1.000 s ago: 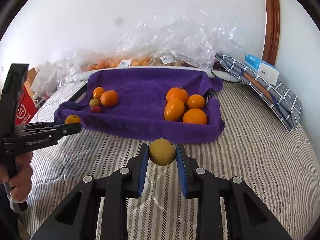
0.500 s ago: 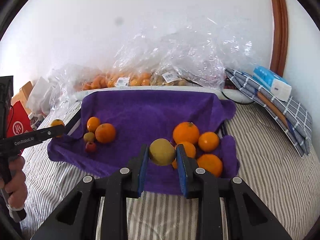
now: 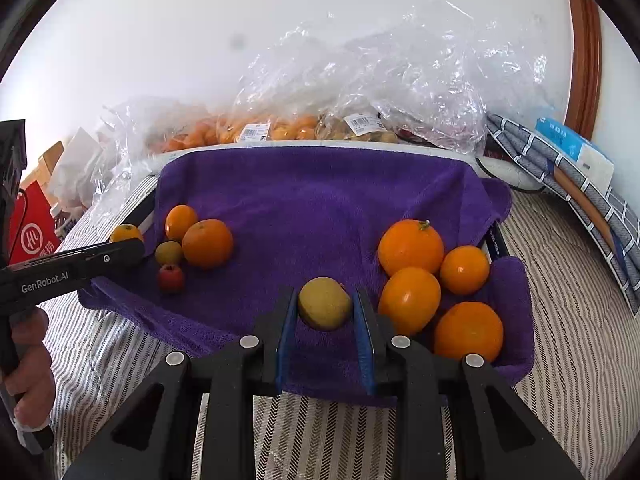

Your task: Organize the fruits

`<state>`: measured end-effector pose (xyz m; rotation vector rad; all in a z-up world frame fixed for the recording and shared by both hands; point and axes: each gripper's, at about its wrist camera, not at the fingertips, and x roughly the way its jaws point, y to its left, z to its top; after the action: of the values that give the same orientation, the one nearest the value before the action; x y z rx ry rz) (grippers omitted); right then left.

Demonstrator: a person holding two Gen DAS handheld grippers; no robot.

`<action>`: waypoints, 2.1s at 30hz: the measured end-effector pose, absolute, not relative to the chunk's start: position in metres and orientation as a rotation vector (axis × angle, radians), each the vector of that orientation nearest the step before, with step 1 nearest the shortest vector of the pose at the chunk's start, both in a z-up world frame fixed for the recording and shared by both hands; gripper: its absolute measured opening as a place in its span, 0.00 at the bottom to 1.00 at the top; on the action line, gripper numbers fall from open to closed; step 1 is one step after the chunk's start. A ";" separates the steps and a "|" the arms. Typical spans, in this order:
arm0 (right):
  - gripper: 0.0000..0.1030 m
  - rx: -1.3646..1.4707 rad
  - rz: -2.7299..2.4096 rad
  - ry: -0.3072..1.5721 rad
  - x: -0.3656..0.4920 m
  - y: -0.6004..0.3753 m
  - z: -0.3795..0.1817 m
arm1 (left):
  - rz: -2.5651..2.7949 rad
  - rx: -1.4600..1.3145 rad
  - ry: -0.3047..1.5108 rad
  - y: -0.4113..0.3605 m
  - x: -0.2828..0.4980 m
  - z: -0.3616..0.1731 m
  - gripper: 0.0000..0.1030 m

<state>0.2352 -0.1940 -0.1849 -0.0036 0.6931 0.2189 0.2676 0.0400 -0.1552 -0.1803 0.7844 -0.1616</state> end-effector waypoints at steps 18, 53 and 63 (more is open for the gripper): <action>0.55 0.027 0.149 0.642 0.171 -0.208 -0.134 | -0.116 -0.147 0.715 0.032 0.202 -0.128 0.59; 0.94 0.080 -0.022 0.571 -0.027 -0.270 -0.058 | -0.064 -0.025 0.564 -0.012 0.022 -0.020 0.90; 0.94 0.075 -0.037 0.581 -0.031 -0.271 -0.060 | -0.061 -0.043 0.567 -0.011 0.019 -0.020 0.90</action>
<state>-0.0307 -0.2709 -0.0597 0.0751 0.5809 -0.0366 0.0194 -0.0106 -0.0203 -0.0431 0.5674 -0.0614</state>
